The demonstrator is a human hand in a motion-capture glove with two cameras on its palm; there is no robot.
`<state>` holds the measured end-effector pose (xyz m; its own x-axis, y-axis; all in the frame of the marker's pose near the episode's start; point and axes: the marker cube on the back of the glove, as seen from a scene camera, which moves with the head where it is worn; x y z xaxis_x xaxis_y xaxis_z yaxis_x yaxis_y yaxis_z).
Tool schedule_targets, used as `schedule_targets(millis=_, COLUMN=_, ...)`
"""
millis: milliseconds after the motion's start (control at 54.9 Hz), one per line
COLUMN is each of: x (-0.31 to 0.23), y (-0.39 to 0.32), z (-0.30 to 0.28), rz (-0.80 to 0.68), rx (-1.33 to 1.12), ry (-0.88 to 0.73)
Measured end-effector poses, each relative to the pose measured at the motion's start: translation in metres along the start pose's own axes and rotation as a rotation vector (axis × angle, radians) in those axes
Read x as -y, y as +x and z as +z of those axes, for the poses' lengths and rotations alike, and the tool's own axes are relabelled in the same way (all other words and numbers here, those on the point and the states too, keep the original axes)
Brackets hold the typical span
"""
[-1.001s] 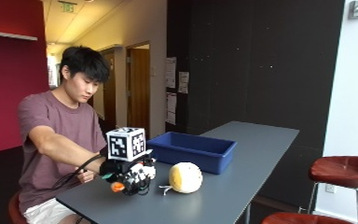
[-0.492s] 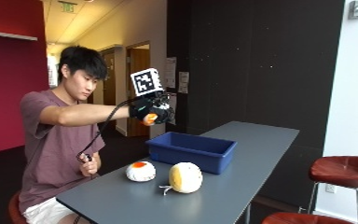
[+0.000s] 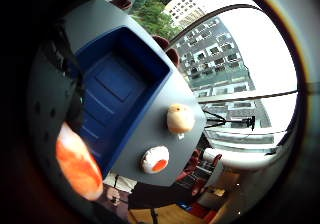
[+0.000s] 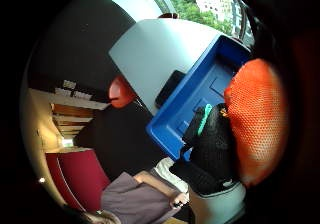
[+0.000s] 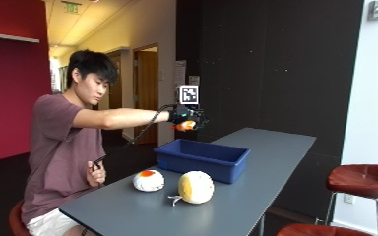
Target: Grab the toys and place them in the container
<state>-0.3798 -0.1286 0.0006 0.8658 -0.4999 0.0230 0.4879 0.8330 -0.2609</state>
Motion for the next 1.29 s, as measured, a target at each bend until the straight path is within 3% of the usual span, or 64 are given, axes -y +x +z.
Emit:
schedule_targets(millis=91, x=0.004, y=-0.006, z=0.014, rz=-0.022, rx=-0.029, ry=-0.127)
schedule_targets(millis=200, x=-0.002, y=0.017, z=0.024, rz=0.066, rx=0.014, ry=-0.294)
schedule_targets(millis=291, x=0.012, y=-0.012, z=0.026, rz=0.114, rx=0.041, ry=-0.381)
schedule_targets(millis=564, x=-0.003, y=0.054, z=-0.01, rz=0.112, rx=0.059, ry=-0.281)
schedule_targets(millis=783, x=-0.043, y=0.155, z=-0.014, rz=0.374, rx=0.08, ry=-0.258)
schedule_targets(millis=1019, x=-0.079, y=0.234, z=0.039, rz=0.329, rx=0.04, ry=-0.339)
schedule_targets(millis=1129, x=-0.078, y=0.268, z=0.097, rz=0.585, rx=0.117, ry=-0.388)
schedule_targets(millis=1293, x=-0.088, y=0.286, z=0.183, rz=0.601, rx=0.148, ry=-0.513)
